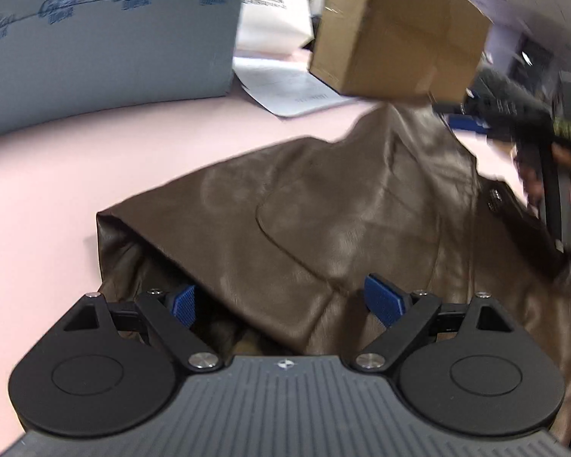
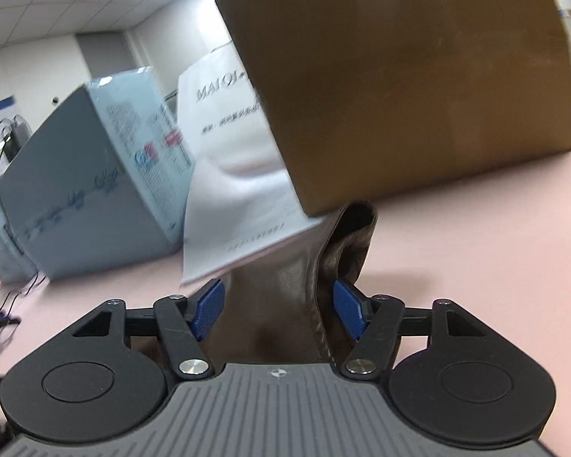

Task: Fold clothes

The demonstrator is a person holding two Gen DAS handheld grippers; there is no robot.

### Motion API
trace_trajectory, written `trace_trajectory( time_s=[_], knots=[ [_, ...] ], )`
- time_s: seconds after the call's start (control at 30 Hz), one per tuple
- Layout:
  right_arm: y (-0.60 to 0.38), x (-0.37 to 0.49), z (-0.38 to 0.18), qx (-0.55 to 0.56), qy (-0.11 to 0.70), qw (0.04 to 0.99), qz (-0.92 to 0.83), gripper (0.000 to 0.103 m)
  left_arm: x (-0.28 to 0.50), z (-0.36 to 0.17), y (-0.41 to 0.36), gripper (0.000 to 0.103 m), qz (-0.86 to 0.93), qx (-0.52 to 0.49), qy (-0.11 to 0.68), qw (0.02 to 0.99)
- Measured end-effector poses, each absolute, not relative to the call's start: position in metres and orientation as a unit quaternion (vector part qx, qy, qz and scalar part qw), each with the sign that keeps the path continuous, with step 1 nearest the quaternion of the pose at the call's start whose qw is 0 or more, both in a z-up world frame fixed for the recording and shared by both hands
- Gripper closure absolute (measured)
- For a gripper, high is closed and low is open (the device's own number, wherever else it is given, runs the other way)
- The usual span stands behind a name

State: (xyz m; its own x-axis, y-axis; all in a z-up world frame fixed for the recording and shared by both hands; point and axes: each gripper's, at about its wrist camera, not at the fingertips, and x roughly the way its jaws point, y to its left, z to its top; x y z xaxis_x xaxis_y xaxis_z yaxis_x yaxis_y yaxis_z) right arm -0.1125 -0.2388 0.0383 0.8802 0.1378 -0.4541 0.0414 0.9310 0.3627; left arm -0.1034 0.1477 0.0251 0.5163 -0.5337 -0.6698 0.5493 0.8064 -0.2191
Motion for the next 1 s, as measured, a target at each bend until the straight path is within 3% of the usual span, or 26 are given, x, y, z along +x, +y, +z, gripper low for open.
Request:
trace_trajectory(
  time_s=[0.1,0.17,0.23,0.27,0.37,0.5,0.63,1.0],
  knots=[
    [-0.247,-0.114,0.034,0.176,0.244,0.953,0.034,0.071,-0.099,0.024,0.149,0.02,-0.301,-0.028,0.38,0.874],
    [-0.253,-0.115,0.032,0.184,0.244,0.951,0.041,0.073,-0.1,0.024,0.151,0.026,-0.3,-0.036,0.374,0.877],
    [-0.256,-0.119,0.034,0.192,0.241,0.95,0.046,0.073,-0.1,0.025,0.15,0.048,-0.293,-0.04,0.369,0.881],
    [-0.255,-0.122,0.035,0.191,0.238,0.951,0.049,0.072,-0.1,0.026,0.15,0.064,-0.29,-0.042,0.366,0.883],
    [-0.252,-0.13,0.04,0.181,0.231,0.954,0.063,0.07,-0.099,0.028,0.149,0.086,-0.279,-0.047,0.358,0.89],
    [-0.246,-0.131,0.04,0.166,0.244,0.953,0.065,0.073,-0.099,0.03,0.148,0.095,-0.265,-0.055,0.348,0.898],
    [-0.24,-0.131,0.042,0.154,0.247,0.954,0.068,0.098,-0.097,0.044,0.143,0.099,-0.23,-0.051,0.335,0.912],
    [-0.241,-0.139,0.05,0.171,0.232,0.952,0.102,0.098,-0.048,0.1,0.152,0.099,-0.137,-0.046,0.292,0.945]
  ],
)
